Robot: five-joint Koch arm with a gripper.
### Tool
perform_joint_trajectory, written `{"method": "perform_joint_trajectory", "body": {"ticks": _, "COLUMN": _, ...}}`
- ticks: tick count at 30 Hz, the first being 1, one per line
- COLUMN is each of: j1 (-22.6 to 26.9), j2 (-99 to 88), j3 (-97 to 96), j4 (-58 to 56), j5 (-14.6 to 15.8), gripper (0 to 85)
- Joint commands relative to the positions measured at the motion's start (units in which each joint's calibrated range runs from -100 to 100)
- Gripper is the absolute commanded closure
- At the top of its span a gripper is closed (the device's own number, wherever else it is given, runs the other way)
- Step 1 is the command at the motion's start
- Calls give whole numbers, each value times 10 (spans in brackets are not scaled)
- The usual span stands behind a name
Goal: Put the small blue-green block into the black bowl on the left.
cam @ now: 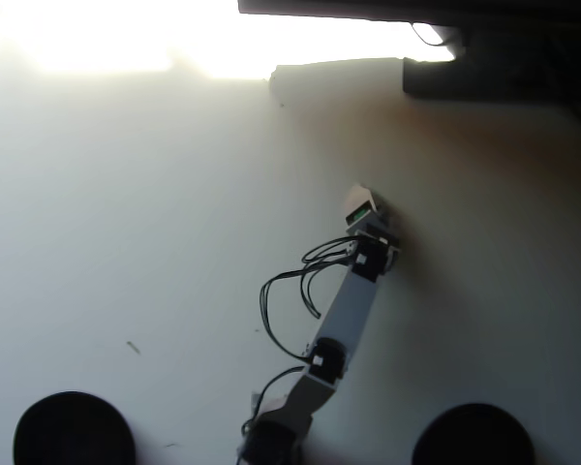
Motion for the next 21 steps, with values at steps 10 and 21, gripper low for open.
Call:
{"method": "perform_joint_trajectory", "body": {"ticks": 10, "j1": 31, "j2": -145, "j3": -126, "j4": 39, "j5": 26, "gripper": 824}}
{"method": "perform_joint_trajectory", "body": {"ticks": 21, "j1": 131, "j2": -406, "j3": -328, "j4": 5, "j5": 135, "gripper": 824}}
